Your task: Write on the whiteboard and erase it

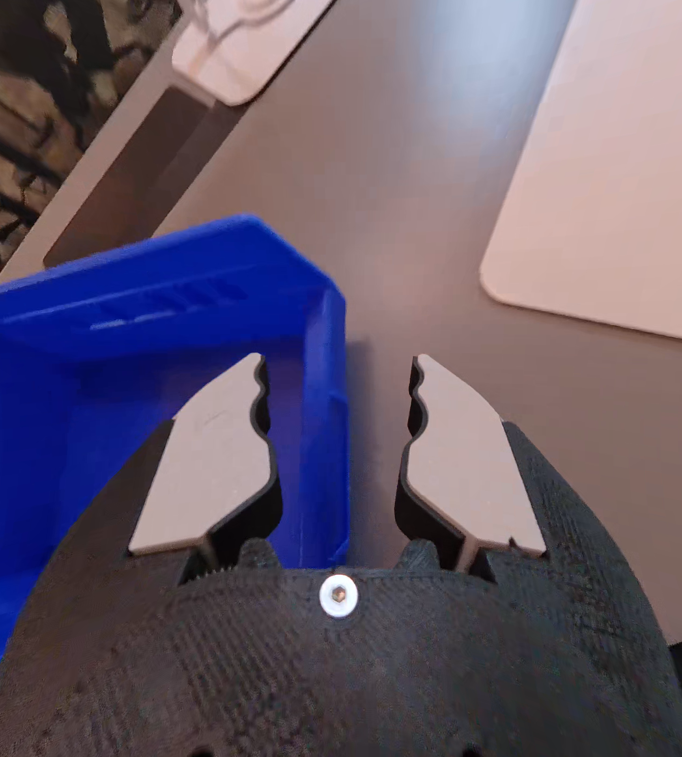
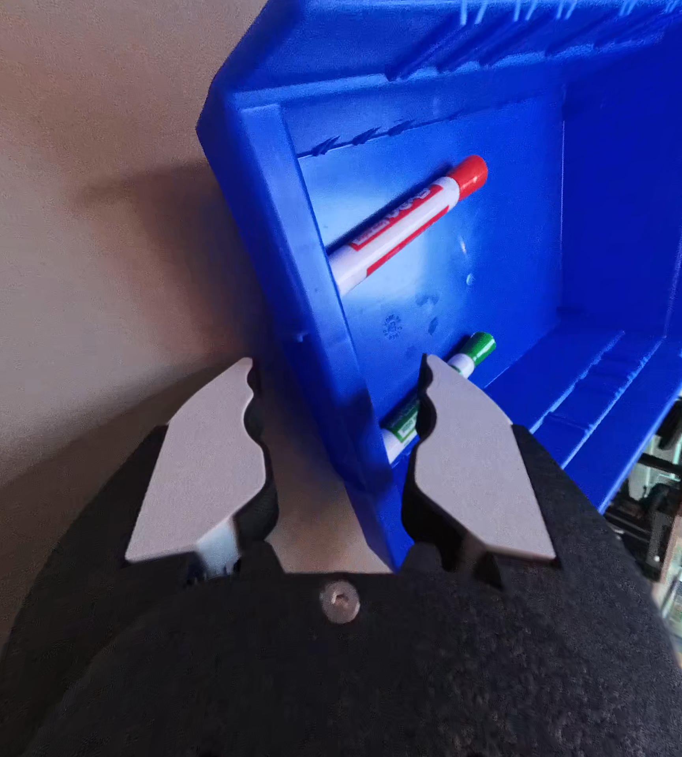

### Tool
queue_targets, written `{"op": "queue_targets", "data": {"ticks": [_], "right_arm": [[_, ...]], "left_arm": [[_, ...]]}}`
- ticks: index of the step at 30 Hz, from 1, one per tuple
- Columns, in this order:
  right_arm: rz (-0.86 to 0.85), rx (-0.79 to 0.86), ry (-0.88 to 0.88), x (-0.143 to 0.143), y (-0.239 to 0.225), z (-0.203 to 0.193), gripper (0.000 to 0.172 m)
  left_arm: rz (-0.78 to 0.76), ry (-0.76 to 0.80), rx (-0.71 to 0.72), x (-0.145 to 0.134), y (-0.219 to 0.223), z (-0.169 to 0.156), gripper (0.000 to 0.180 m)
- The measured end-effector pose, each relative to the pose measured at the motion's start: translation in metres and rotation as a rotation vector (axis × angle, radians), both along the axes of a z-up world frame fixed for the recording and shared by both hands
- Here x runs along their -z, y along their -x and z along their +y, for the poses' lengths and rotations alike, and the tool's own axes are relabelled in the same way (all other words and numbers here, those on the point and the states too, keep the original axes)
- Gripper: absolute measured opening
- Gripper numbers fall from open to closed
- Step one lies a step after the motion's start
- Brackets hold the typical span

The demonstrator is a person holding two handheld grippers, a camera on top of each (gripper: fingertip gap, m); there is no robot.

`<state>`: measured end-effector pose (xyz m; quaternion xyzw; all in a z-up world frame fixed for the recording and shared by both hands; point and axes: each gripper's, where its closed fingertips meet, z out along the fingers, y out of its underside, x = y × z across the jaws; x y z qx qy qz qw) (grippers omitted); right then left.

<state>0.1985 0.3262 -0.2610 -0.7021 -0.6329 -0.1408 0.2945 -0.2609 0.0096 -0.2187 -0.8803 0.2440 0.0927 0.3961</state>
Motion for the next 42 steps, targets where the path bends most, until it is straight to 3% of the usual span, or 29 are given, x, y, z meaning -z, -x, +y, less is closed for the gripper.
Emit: {"op": "queue_targets", "data": {"ticks": [3,9,12,14,18,23,30,42], "right_arm": [[-0.127,-0.087,0.021,0.01,0.0,0.002,0.032],[-0.209,-0.153,0.002,0.007,-0.009,-0.033,0.03],[-0.158,-0.178,-0.018,-0.004,-0.017,-0.078,0.03],[-0.133,-0.189,-0.031,-0.013,-0.025,-0.114,0.029],[-0.092,-0.193,-0.079,-0.029,-0.044,-0.182,0.029],[-0.152,-0.271,-0.226,-0.04,-0.056,-0.241,0.029],[-0.068,-0.575,-0.198,-0.037,0.032,-0.307,0.03],[0.004,-1.098,-0.177,0.0,0.231,-0.367,0.03]], "left_arm": [[0.097,0.079,-0.084,0.018,0.023,-0.004,0.067],[0.224,0.213,-0.186,0.041,0.055,-0.015,0.069],[0.239,0.268,-0.173,0.05,0.057,-0.018,0.058],[0.23,0.313,-0.111,0.056,0.05,-0.021,0.031],[0.283,0.308,-0.089,0.055,0.051,-0.019,0.03],[0.306,0.245,-0.088,0.045,0.05,-0.016,0.031],[0.367,0.088,-0.126,0.004,0.055,-0.016,0.031],[0.426,-0.096,-0.191,-0.055,0.071,-0.031,0.031]]}}
